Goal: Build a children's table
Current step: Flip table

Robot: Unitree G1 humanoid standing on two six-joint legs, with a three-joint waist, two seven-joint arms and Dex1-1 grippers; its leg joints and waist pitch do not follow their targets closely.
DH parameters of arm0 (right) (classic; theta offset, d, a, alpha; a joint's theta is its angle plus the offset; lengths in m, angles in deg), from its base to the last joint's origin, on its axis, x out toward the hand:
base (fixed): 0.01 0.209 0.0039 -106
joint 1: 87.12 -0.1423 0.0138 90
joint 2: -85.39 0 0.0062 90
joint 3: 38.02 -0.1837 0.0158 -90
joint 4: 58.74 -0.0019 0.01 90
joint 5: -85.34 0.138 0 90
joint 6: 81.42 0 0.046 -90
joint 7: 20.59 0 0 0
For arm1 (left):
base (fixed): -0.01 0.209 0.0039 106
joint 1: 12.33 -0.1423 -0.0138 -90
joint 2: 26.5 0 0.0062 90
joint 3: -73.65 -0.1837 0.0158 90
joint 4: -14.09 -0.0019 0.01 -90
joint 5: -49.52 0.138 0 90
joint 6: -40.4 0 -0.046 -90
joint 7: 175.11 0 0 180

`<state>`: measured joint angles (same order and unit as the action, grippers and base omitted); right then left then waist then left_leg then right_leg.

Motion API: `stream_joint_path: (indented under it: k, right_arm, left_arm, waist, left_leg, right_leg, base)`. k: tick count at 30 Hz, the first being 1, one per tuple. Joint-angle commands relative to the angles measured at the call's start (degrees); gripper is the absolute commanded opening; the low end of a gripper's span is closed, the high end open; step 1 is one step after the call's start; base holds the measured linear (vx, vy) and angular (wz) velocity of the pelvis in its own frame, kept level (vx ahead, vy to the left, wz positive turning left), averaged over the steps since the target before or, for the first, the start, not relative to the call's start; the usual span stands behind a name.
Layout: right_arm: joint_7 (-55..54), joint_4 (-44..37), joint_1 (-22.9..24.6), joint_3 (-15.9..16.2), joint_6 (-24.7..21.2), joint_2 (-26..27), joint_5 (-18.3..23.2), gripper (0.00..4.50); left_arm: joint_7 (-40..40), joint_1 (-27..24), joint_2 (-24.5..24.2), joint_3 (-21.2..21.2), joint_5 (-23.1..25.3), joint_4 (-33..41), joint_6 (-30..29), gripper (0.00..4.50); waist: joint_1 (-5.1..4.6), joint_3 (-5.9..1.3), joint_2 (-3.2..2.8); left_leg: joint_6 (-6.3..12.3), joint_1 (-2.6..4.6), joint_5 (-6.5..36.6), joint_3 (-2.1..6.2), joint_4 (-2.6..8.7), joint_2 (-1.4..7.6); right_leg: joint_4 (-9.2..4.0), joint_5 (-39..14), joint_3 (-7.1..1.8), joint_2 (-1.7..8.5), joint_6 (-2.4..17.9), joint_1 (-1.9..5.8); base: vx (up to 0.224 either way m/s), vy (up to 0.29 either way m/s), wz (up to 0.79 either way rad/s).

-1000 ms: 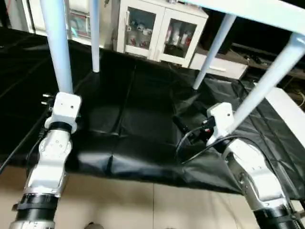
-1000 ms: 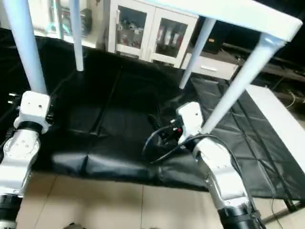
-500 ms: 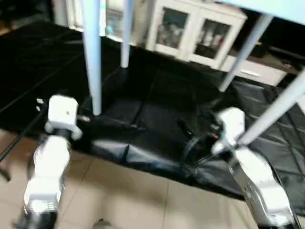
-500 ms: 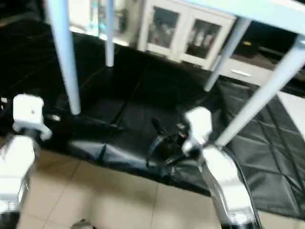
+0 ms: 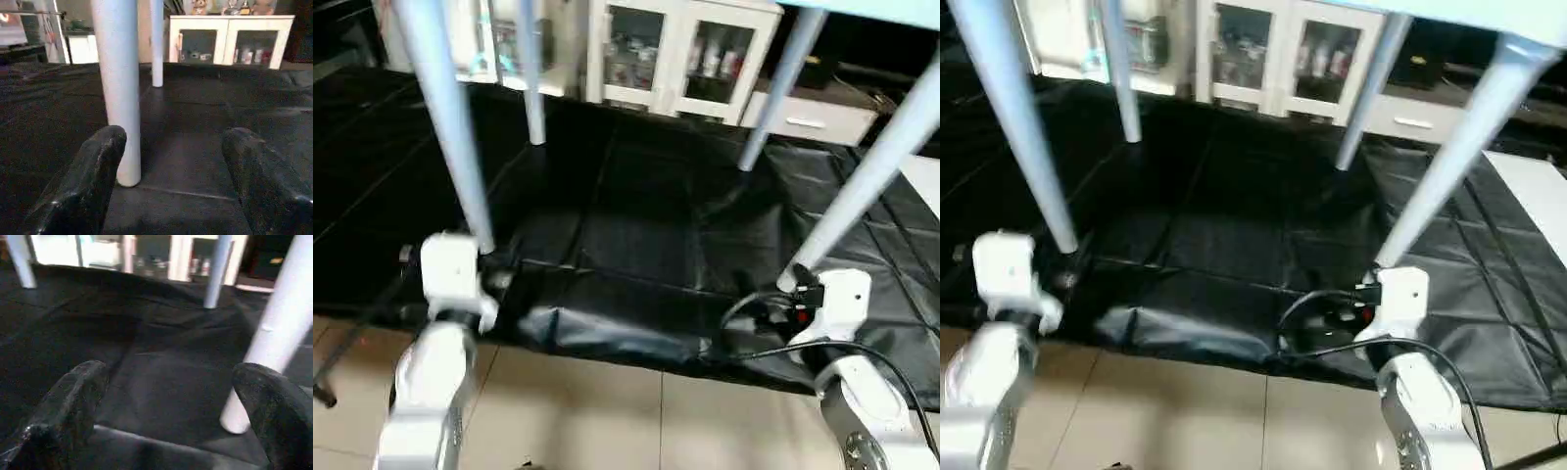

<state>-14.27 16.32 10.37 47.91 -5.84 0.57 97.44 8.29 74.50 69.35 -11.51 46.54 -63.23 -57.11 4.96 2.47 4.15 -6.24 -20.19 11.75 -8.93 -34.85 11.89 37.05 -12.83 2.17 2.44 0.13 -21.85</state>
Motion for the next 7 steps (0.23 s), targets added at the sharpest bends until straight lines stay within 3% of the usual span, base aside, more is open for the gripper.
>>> stream_joint_path:
  k: [1, 7]
  right_arm:
    - [-1.69, -0.08, 0.21, -0.73, 1.04, 0.11, -2.12, 4.5]
    - [-1.54, -0.45, -0.63, -1.05, 0.62, 0.64, -1.08, 4.5]
  left_arm:
    - [0.17, 0.15, 0.24, -1.64, 0.83, -0.26, 0.76, 3.6]
    - [0.69, -1.17, 0.16, -2.8, 2.26, 1.3, 0.65, 3.6]
  waist:
    - [-0.07, -2.14, -0.67]
    - [-0.19, -2.23, -0.44]
  left_leg:
    - [-0.9, 0.13, 15.42, 0.41, 4.82, 1.16]
    - [-0.68, 0.19, 16.18, 0.44, 4.97, 1.26]
  right_leg:
    - [-5.93, -15.12, -2.8, 4.11, 1.76, 1.11]
    - [-5.71, -12.7, -2.77, 4.12, 2.04, 1.2]
  base:
    - [0.0, 0.0, 0.0]
    - [0.0, 0.0, 0.0]
